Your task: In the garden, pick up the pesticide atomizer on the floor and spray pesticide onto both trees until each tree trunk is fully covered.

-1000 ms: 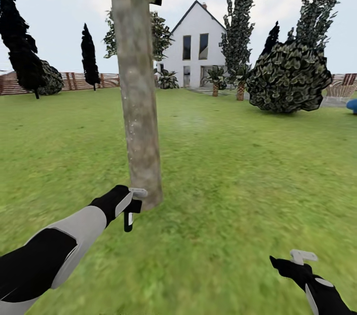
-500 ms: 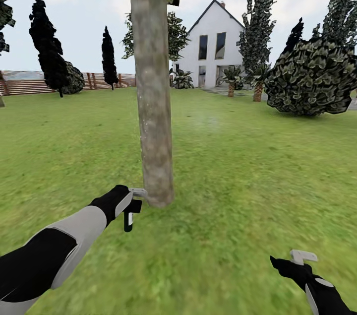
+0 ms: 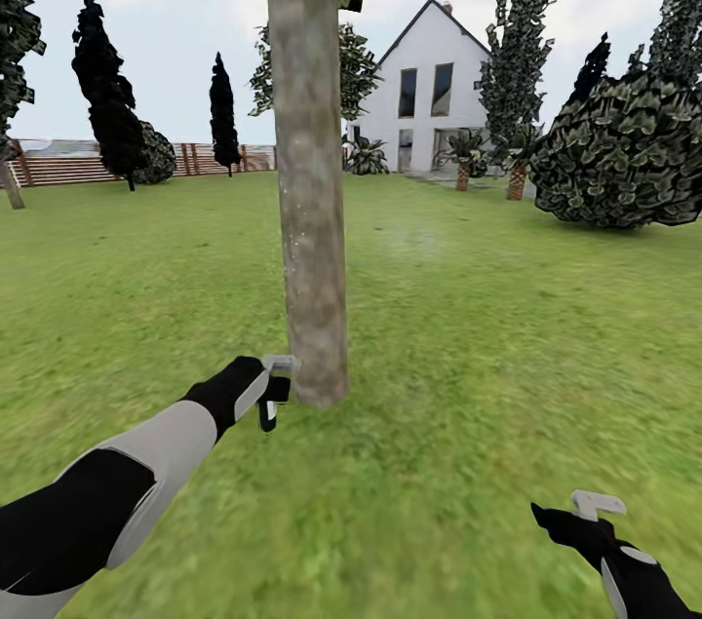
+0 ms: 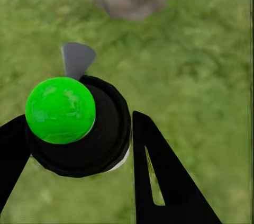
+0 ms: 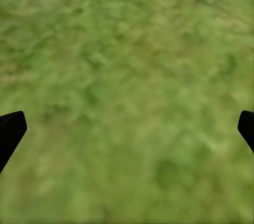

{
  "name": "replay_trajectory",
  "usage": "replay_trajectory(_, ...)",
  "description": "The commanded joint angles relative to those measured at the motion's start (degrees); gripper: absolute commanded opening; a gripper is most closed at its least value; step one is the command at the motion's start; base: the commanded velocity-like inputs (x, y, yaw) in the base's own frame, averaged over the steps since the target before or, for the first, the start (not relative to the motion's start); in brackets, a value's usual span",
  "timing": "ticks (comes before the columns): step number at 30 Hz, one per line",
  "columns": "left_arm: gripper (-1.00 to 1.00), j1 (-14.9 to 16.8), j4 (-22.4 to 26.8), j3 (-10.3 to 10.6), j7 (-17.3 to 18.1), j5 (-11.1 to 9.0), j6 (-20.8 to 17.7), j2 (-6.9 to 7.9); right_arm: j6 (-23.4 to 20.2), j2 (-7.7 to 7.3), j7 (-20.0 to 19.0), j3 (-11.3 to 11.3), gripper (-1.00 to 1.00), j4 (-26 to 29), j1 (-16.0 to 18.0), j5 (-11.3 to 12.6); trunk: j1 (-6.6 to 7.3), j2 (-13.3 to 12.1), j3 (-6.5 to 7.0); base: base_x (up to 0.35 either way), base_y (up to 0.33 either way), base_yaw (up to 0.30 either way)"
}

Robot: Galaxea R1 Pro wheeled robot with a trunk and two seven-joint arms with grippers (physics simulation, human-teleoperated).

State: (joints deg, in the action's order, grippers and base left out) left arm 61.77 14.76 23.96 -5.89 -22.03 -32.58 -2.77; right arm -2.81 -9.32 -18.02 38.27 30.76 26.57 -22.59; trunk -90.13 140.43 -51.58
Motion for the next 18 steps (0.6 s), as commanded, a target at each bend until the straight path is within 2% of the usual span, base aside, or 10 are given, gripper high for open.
replay_trajectory(1,-1.0,0.0,1.5,-0.1,-0.1,0.1,-0.1,0.03,0.0,0.0,0.0,0.0,1.0,0.0,0.0,0.0,0.0,0.0,0.0,0.0,0.0,0.013)
replay_trajectory(4,-1.0,0.1,4.2,-0.2,-0.2,0.1,-1.5,0.05,0.0,0.0,0.0,0.0,1.0,0.0,0.0,0.0,0.0,0.0,0.0,0.0,0.0,0.005)
replay_trajectory(7,-1.0,0.2,8.5,-0.2,-0.2,0.1,-10.6,0.09,0.0,-0.02,0.0,0.0,1.0,0.0,0.0,0.0,0.0,0.0,0.0,0.0,0.0,0.0)
replay_trajectory(11,-1.0,0.3,11.4,-0.2,-0.3,0.3,-17.8,0.14,0.0,-0.23,0.0,0.0,1.0,0.0,0.0,0.0,0.0,0.0,0.0,0.034,0.0,0.0)
replay_trajectory(18,-1.0,0.4,11.6,-0.2,-0.3,0.4,-19.2,0.15,0.0,-0.32,0.0,0.0,1.0,0.0,0.0,0.0,0.0,0.0,0.0,0.289,-0.073,0.004)
